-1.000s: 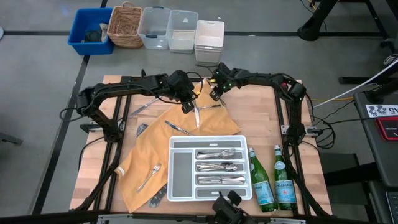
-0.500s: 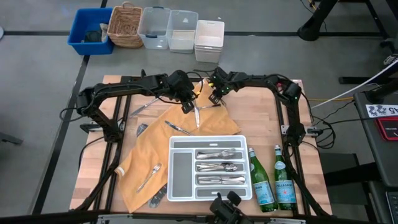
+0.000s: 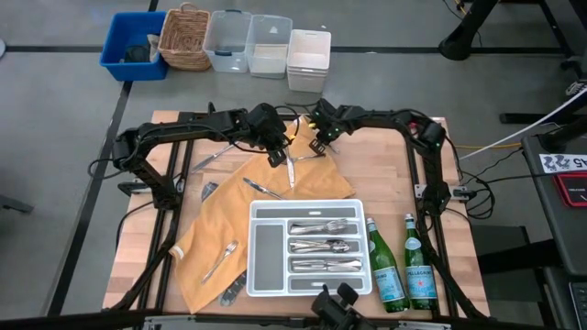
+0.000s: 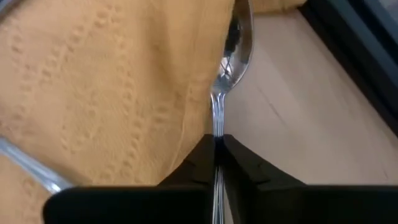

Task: Sort silverware
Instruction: Put the silver spoon into the white silverware tray

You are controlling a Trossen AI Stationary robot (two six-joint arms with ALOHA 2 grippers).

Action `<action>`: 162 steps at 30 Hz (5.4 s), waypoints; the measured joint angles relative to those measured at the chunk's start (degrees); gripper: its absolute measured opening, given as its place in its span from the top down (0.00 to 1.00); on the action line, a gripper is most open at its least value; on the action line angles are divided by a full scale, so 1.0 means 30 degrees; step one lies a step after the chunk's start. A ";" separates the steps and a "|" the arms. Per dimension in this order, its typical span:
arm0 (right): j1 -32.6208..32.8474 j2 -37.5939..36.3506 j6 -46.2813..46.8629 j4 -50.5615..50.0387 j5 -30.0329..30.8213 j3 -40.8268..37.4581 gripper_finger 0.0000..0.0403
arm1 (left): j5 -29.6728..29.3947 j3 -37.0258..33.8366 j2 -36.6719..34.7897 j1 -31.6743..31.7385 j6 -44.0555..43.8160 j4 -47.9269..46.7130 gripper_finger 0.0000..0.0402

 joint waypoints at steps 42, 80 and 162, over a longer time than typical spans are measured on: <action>-0.0736 -0.8821 0.5297 0.3590 -0.5404 -0.0015 1.00 | 0.0055 -0.0007 0.0000 -0.0446 -0.3801 0.6928 0.85; -0.0729 -0.8873 0.4423 1.2450 -1.5453 0.0000 1.00 | 0.0073 -0.0007 -0.0007 -0.0596 0.1093 1.2104 0.85; -0.2721 -0.9091 0.3111 -0.6139 -0.9039 0.0007 0.66 | 0.2739 0.0000 0.2704 -0.9161 0.0488 0.6013 1.00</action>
